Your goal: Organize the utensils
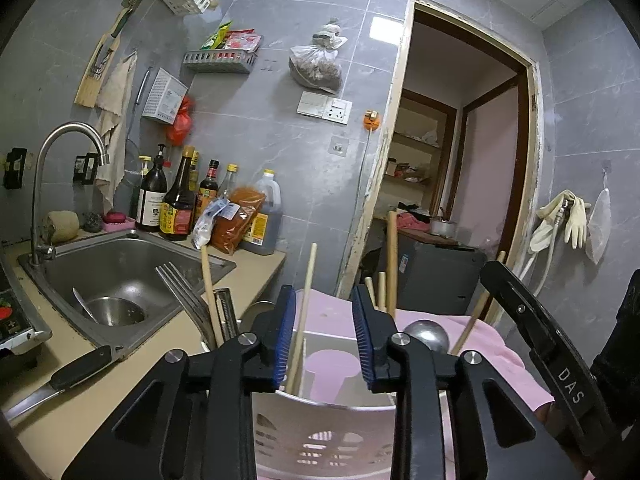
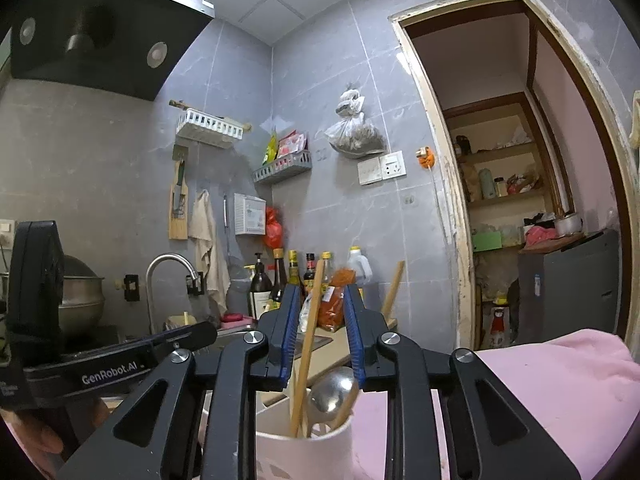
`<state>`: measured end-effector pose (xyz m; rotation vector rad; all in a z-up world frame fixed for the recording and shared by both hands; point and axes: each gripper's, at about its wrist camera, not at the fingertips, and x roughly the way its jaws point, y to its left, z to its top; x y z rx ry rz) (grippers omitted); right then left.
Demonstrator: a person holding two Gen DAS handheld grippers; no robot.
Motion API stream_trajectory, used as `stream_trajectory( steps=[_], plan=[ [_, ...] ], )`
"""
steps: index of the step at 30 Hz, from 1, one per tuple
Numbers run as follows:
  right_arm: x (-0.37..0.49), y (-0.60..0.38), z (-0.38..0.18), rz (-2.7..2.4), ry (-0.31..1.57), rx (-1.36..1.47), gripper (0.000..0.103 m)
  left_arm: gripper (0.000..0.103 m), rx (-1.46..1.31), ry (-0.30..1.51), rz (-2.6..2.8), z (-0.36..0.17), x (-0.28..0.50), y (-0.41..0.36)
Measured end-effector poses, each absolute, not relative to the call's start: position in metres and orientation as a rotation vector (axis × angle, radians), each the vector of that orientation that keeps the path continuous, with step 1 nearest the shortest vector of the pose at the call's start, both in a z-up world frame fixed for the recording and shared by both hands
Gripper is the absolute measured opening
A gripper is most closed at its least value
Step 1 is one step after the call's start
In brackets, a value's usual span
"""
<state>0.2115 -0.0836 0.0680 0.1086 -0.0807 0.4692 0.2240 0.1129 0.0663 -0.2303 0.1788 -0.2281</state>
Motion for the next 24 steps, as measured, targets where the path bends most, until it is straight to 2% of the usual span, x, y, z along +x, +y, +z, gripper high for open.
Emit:
stream_trajectory(
  steps=[10, 11, 13, 15, 19, 22, 24],
  plan=[
    [0.189, -0.116, 0.072, 0.417, -0.059, 0.105, 0.027, 0.041, -0.164, 0.234, -0.228, 0.073, 0.209, 0.084],
    [0.186, -0.12, 0.072, 0.41, -0.055, 0.104, 0.028, 0.045, -0.158, 0.239, -0.229, 0.073, 0.206, 0.08],
    [0.182, -0.127, 0.072, 0.399, -0.048, 0.102, 0.032, 0.051, -0.156, 0.243, -0.235, 0.073, 0.203, 0.076],
    [0.176, -0.136, 0.071, 0.381, -0.04, 0.099, 0.042, 0.058, -0.156, 0.247, -0.245, 0.074, 0.197, 0.071],
    [0.163, -0.155, 0.068, 0.347, -0.023, 0.107, 0.049, 0.064, -0.138, 0.25, -0.254, 0.076, 0.188, 0.062],
    [0.153, -0.17, 0.067, 0.322, -0.007, 0.121, 0.053, 0.073, -0.137, 0.253, -0.268, 0.075, 0.179, 0.056],
    [0.146, -0.18, 0.067, 0.298, 0.007, 0.124, 0.058, 0.081, -0.135, 0.264, -0.279, 0.074, 0.174, 0.053]
  ],
)
